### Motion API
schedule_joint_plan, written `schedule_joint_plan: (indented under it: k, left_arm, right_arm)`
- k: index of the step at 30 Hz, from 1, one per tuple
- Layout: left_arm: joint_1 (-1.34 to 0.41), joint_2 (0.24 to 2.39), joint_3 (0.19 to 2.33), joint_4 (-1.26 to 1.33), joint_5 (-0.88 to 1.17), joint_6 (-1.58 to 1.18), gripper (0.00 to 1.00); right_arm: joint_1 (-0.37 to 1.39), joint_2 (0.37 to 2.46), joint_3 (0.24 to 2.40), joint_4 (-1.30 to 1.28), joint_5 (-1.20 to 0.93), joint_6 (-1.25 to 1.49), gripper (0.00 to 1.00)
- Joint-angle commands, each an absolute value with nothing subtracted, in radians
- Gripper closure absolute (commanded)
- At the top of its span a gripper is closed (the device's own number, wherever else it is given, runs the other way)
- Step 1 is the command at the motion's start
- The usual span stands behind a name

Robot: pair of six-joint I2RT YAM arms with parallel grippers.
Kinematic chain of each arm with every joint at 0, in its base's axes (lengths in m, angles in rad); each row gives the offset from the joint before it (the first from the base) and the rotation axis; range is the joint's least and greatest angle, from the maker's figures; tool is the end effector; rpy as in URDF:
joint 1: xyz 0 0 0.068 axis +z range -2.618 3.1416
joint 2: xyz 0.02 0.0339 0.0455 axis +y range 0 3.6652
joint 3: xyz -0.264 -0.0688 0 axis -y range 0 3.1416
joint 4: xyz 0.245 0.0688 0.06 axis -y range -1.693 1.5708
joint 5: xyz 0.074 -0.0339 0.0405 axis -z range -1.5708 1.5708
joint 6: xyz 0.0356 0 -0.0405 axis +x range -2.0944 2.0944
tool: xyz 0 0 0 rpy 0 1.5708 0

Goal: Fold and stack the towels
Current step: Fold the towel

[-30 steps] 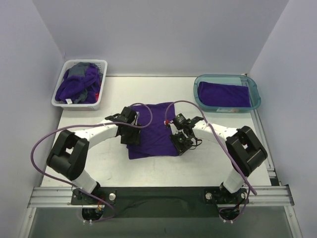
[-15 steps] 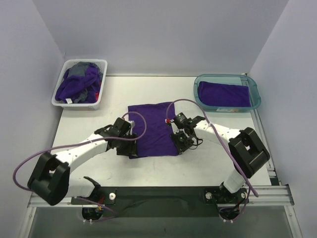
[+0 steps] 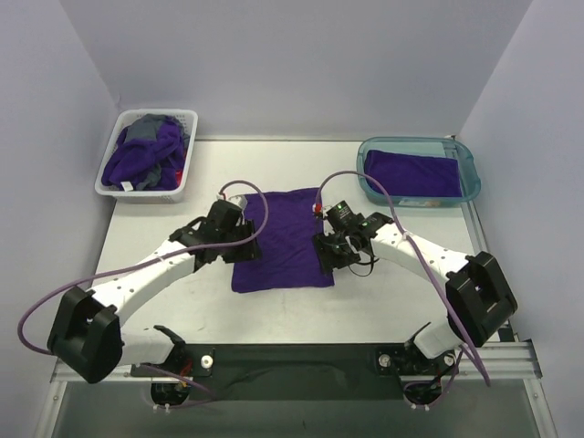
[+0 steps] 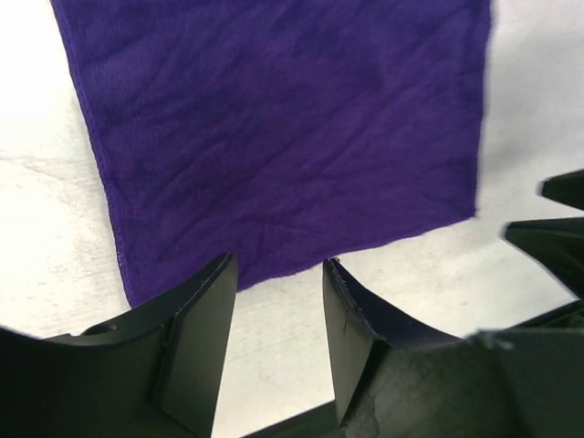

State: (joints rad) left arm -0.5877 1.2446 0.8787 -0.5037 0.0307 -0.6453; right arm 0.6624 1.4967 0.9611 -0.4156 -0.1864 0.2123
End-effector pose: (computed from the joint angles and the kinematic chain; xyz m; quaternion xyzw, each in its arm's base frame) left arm 0.2127 -0.1430 0.2482 -0.0218 0.9388 -0.2103 0.2719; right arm 0.2365 0.1928 0.2146 -0.2393 0.9180 0.2089 0.2374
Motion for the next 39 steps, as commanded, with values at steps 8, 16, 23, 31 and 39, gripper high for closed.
schedule_joint_plan:
  k: [8, 16, 23, 31, 39]
  left_arm:
    - [-0.592, 1.374, 0.646, -0.331, 0.120, -0.701, 0.51]
    - [-0.592, 1.298, 0.534, -0.344, 0.169, -0.730, 0.53]
    - [-0.601, 1.040, 0.540, -0.463, 0.163, -0.758, 0.51]
    - [-0.537, 1.138, 0.715, -0.130, 0.061, -0.755, 0.39]
    - [-0.361, 1.560, 0.896, 0.270, 0.204, -0.804, 0.47]
  right_arm:
    - [0.632, 1.600, 0.902, -0.270, -0.356, 0.376, 0.64]
    - [0.529, 1.608, 0.781, -0.278, -0.492, 0.417, 0.78]
    - [0.534, 1.411, 0.724, -0.276, -0.476, 0.445, 0.68]
    - [0.506, 1.403, 0.942, 0.094, -0.448, 0.552, 0.28]
    - [0.459, 1.761, 1.092, 0.705, -0.489, 0.820, 0.13]
